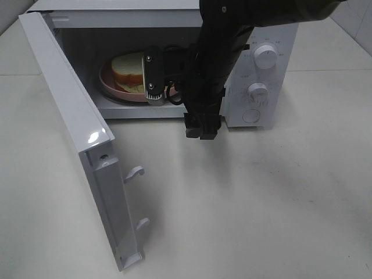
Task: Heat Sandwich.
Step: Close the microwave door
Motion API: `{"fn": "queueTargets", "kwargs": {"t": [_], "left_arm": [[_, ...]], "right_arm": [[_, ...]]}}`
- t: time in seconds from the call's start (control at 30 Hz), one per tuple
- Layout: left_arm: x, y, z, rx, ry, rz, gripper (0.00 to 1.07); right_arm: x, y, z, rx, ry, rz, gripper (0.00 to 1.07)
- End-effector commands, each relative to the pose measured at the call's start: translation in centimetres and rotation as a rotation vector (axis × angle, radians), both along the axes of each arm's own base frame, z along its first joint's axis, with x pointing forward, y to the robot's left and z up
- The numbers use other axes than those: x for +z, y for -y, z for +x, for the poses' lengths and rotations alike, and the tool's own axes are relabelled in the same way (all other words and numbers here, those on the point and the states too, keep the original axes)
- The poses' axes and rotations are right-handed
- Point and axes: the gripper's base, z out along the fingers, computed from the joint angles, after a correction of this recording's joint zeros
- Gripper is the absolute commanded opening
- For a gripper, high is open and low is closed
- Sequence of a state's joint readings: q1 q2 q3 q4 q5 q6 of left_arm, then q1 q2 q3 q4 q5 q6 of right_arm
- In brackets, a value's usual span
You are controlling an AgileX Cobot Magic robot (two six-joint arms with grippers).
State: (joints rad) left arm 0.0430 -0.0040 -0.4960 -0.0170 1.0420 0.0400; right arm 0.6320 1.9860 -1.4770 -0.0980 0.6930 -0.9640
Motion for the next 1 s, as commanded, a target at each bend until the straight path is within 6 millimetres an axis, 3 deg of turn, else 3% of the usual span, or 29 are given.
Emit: {"fn": "queueTargets", "kwargs": {"t": [0.03, 0.63, 1.0], "left_arm": [[0.0, 0.0, -0.4, 0.002, 0.034, -0.002, 0.99], [0.0, 0.0, -0.4, 0.002, 0.034, -0.002, 0.99], [0.0, 0.0, -0.4, 0.002, 0.034, -0.002, 0.99]], "right_arm": [[1.0, 0.4, -1.3, 0.004, 0.015, 0.019, 0.76], [3.1, 4.2, -6.4, -0.015, 0.042, 0.057, 0.76], [3.4, 6.6, -9.7, -0.072, 0.03, 0.078, 0.76]]}}
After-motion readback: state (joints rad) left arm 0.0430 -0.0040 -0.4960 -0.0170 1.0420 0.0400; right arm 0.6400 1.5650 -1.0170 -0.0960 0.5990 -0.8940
